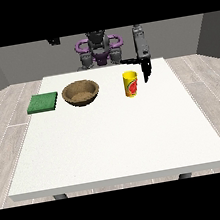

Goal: Pick the cup and pour the ball into the bowl, then pick the bowl and place it on the pad

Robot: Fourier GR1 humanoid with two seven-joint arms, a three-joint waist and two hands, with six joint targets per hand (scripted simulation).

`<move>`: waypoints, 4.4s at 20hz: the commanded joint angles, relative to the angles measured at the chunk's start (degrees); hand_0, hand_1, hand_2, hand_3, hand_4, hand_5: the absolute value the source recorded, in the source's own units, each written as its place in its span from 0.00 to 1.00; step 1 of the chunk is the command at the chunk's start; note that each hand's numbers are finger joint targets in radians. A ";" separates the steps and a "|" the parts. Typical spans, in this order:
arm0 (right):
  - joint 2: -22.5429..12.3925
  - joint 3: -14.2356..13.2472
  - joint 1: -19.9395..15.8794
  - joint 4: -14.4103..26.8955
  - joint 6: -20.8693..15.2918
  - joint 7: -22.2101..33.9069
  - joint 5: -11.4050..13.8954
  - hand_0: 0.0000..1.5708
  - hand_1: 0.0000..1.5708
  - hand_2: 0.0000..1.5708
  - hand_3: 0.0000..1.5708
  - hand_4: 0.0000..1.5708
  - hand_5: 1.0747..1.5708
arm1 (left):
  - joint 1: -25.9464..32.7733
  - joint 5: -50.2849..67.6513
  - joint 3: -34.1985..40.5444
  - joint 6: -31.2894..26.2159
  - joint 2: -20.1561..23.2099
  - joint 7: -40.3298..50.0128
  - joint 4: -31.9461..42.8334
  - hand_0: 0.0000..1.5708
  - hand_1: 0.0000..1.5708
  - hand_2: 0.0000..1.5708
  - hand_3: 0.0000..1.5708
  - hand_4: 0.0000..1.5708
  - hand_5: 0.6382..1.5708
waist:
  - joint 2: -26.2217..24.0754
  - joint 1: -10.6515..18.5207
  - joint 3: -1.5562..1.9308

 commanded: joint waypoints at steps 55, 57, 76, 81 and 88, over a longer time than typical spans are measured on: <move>-8.17 -16.27 4.51 5.90 16.64 -1.93 -17.48 0.00 0.00 0.00 0.00 0.23 0.99 | -31.83 -59.33 -28.92 56.88 3.33 32.07 39.35 0.86 0.86 1.00 1.00 0.54 0.98 | -5.82 -7.61 0.22; -6.21 -12.86 4.28 6.40 14.63 -1.49 -13.91 0.00 0.00 0.00 0.00 0.24 0.99 | -35.67 -64.47 -32.66 54.24 1.66 37.96 42.62 0.85 0.85 0.96 1.00 0.52 0.96 | -8.27 -7.04 0.22; -7.90 -17.86 5.40 23.25 18.40 -6.72 -14.48 0.00 0.00 0.00 0.00 0.24 0.99 | -36.25 -93.85 -59.68 26.84 -9.57 60.94 37.28 0.95 0.95 1.00 1.00 0.67 0.93 | -17.36 -2.07 0.07; -8.03 -18.87 9.32 20.18 16.98 -6.84 -13.57 0.00 0.00 0.00 0.00 0.23 0.99 | -32.40 -76.82 -43.41 39.00 -8.35 52.00 33.93 0.81 0.81 0.98 0.94 0.61 0.91 | -18.21 2.42 -0.11; -8.16 -20.96 11.08 17.83 16.62 -9.72 -13.73 0.00 0.00 0.00 0.00 0.24 0.99 | -26.95 -56.04 -26.92 47.44 0.48 37.95 23.97 0.79 0.79 1.00 1.00 0.49 1.00 | -14.43 5.16 -0.35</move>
